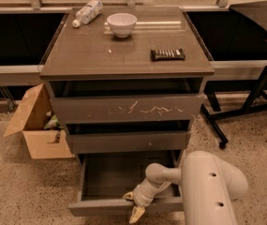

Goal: Open bottom drawer

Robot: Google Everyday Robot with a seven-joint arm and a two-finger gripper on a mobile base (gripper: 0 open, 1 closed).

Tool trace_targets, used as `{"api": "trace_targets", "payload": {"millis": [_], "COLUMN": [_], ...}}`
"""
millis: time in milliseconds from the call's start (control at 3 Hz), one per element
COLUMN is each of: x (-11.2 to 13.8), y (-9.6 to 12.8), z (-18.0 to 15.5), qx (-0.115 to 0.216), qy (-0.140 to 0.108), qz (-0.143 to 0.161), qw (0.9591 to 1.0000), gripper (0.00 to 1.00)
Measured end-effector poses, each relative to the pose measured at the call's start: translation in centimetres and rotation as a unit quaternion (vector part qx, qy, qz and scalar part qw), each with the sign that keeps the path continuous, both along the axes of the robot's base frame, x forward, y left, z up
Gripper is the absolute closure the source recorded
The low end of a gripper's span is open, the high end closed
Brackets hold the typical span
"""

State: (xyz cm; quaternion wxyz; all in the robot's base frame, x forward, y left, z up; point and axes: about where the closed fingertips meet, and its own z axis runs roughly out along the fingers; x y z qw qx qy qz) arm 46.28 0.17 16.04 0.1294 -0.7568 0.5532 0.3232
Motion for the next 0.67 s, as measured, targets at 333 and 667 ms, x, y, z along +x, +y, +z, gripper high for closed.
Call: {"api": "trace_targets", "payload": {"millis": [333, 667], "x": [-0.3, -0.3], "y": [0.0, -0.7], "z": [0.3, 1.9], "qx": [0.0, 0.005], "qy": [0.001, -0.013], "qz": [0.0, -0.008], "qw": [1.0, 0.9999], "gripper": [0.32, 0.09]}}
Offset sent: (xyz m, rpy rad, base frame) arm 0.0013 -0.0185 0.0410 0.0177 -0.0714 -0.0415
